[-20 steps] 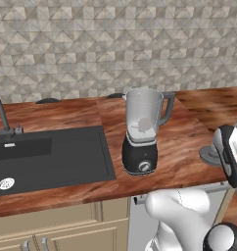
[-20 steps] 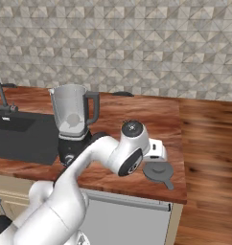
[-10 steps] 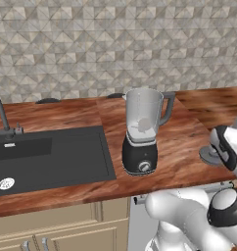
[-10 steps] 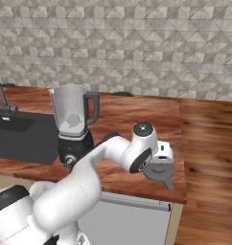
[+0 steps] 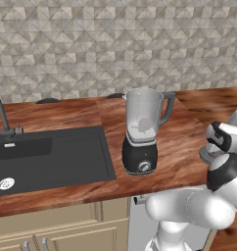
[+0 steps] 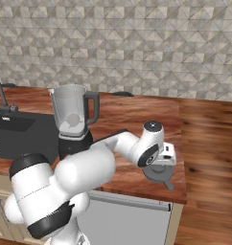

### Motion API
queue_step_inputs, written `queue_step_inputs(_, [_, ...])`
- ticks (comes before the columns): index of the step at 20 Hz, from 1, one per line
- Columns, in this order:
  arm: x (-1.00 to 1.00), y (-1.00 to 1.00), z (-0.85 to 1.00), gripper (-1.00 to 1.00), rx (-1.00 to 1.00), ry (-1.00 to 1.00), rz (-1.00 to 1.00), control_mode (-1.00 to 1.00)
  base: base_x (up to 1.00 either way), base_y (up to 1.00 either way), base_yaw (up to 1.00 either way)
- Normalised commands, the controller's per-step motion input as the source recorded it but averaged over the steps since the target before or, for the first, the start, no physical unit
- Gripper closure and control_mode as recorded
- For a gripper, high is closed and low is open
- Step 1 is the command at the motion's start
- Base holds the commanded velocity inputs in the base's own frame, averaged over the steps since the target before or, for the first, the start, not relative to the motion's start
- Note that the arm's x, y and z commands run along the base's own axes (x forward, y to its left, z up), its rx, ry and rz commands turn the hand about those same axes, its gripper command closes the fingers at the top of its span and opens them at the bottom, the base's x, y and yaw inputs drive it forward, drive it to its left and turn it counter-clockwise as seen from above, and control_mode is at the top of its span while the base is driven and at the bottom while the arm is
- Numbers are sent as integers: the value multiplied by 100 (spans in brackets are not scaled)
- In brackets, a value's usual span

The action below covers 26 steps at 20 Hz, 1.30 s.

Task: Open the blender lid, put the tangerine in the blender, close the lid, and start the blender.

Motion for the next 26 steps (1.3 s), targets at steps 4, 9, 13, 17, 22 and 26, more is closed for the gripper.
queue_step_inputs(4, [21, -17, -18, -100, 11, 0, 0, -100, 0, 0, 0])
queue_step_inputs(9, [22, -1, -24, -100, 1, 0, 0, -100, 0, 0, 0])
queue_step_inputs(13, [14, 0, -29, -100, -6, 2, 0, -100, 0, 0, 0])
queue_step_inputs(17, [15, 0, -20, -100, -3, 5, 0, -100, 0, 0, 0])
queue_step_inputs(22, [17, -2, -7, -100, 0, 2, 0, -100, 0, 0, 0])
queue_step_inputs(26, [12, -4, -11, -100, 0, 0, 0, -100, 0, 0, 0])
